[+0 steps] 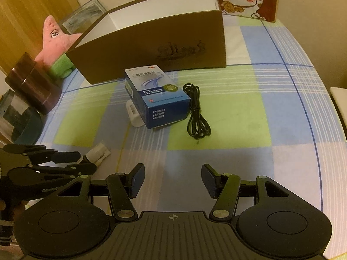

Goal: Organize rigid objects
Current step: 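Grasp the brown spray bottle with the left gripper while the right gripper grasps the blue medicine box, then lift the spray bottle and blue medicine box off the table with both grippers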

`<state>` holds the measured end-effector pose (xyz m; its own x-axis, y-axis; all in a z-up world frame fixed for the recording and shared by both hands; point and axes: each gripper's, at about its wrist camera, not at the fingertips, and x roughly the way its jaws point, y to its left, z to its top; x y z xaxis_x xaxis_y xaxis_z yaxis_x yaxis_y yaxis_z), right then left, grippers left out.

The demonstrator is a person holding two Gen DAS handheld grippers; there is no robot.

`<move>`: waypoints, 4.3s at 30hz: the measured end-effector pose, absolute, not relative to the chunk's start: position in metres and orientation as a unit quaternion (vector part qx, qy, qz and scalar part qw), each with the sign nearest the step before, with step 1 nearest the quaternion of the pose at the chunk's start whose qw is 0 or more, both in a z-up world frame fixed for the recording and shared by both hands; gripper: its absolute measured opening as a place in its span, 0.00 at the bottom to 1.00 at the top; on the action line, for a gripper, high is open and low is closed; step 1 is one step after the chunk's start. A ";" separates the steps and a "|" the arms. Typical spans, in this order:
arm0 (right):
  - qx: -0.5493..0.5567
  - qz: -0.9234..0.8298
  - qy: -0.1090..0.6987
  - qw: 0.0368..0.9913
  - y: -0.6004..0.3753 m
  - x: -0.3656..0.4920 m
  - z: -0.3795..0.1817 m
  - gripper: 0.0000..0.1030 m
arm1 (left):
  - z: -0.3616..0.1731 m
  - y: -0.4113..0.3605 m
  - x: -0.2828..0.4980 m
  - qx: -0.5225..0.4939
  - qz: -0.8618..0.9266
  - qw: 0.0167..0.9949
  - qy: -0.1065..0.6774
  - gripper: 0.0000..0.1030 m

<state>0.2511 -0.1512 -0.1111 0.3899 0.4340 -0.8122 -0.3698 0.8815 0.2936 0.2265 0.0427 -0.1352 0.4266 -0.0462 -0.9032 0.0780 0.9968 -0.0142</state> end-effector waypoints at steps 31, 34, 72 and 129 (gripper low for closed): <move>-0.309 0.278 0.292 0.861 -0.055 0.253 -0.151 0.51 | -0.142 0.078 0.245 -0.061 0.010 0.855 0.514 0.21; -0.241 0.277 0.326 0.871 -0.066 0.259 -0.137 0.50 | -0.142 0.078 0.245 -0.061 0.010 0.855 0.515 0.21; -0.002 0.255 0.505 0.825 -0.142 0.257 -0.098 0.57 | -0.140 0.049 0.231 -0.017 -0.002 0.849 0.528 0.21; -0.056 0.263 0.477 0.837 -0.125 0.267 -0.093 0.38 | -0.125 0.060 0.230 -0.019 0.018 0.854 0.520 0.20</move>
